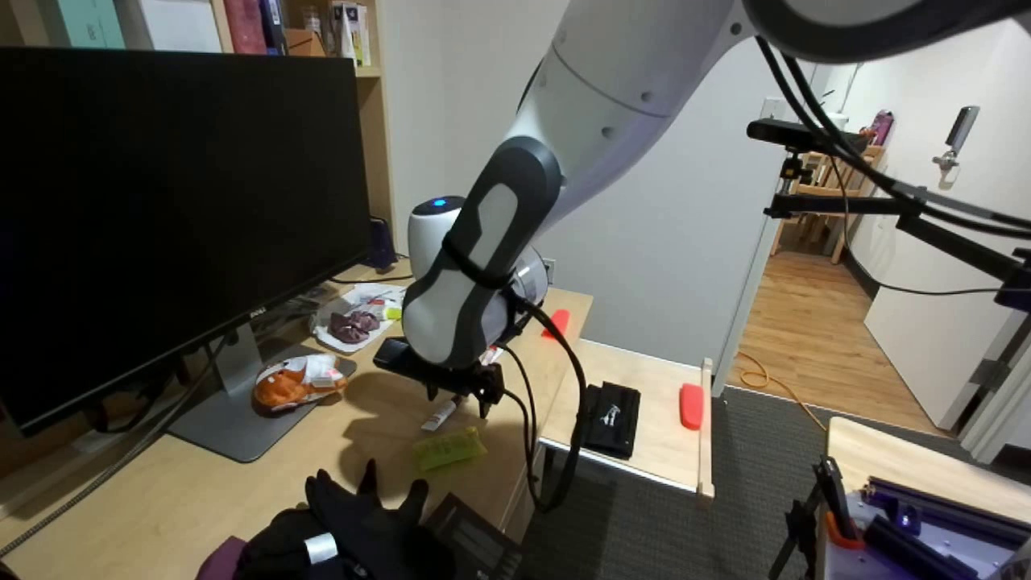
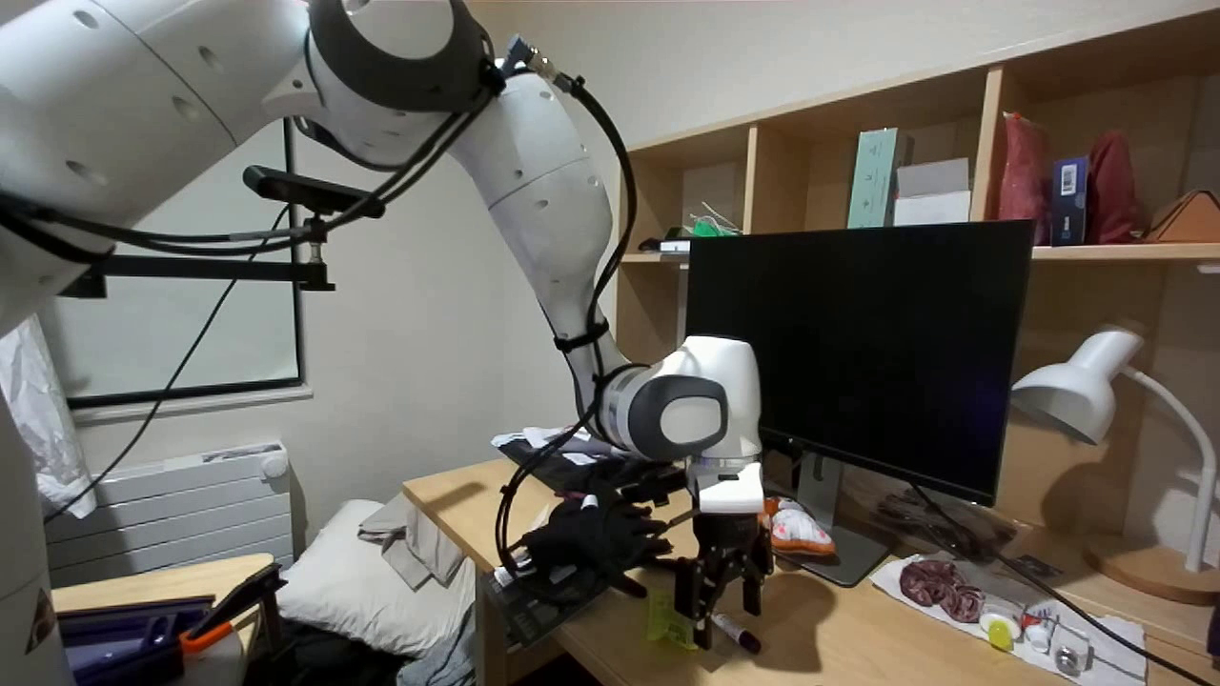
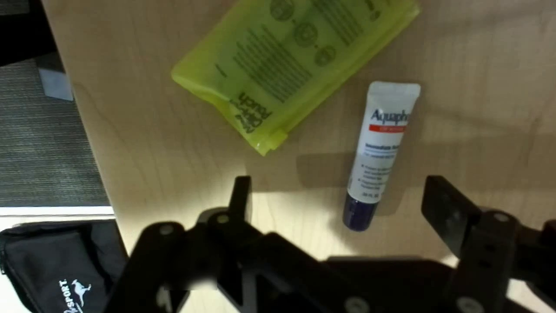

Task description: Put the marker on the top compartment of the dresser

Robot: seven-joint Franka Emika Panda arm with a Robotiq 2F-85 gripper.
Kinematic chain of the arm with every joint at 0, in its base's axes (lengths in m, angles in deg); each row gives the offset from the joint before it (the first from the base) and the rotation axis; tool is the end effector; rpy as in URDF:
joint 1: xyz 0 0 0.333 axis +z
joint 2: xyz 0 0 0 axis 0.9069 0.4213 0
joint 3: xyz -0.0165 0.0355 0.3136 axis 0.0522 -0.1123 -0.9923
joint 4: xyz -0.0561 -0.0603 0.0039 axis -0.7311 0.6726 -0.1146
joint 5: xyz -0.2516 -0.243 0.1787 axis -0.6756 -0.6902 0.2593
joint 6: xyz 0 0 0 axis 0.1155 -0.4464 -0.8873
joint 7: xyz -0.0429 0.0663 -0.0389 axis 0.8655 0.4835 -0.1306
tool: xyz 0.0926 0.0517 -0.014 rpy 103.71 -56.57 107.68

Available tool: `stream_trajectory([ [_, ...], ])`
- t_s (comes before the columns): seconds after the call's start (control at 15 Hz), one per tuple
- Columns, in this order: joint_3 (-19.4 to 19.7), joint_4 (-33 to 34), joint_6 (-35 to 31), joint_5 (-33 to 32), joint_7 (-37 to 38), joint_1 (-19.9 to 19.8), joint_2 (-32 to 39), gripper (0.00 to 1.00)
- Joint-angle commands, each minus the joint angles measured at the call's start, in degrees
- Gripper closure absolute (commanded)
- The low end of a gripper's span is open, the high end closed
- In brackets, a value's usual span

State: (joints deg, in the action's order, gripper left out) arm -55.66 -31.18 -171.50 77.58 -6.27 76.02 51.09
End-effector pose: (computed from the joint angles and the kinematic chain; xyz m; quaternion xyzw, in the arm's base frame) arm 0.6214 -0.0117 0.1038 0.7715 -0.6335 0.0489 0.0328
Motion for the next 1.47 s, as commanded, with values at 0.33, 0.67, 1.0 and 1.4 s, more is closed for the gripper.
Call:
stream_trajectory([
  [0.33,-1.0,3.9,-4.0,1.8,-1.2,-2.8,4.2,0.08],
  [0.67,-1.2,4.4,-3.9,1.9,-1.4,-3.4,4.7,0.53],
  [1.0,-1.3,4.6,-4.1,1.8,-1.5,-3.4,4.5,0.87],
  [1.4,-2.0,3.8,-3.5,2.2,-2.2,-4.3,3.3,0.89],
])
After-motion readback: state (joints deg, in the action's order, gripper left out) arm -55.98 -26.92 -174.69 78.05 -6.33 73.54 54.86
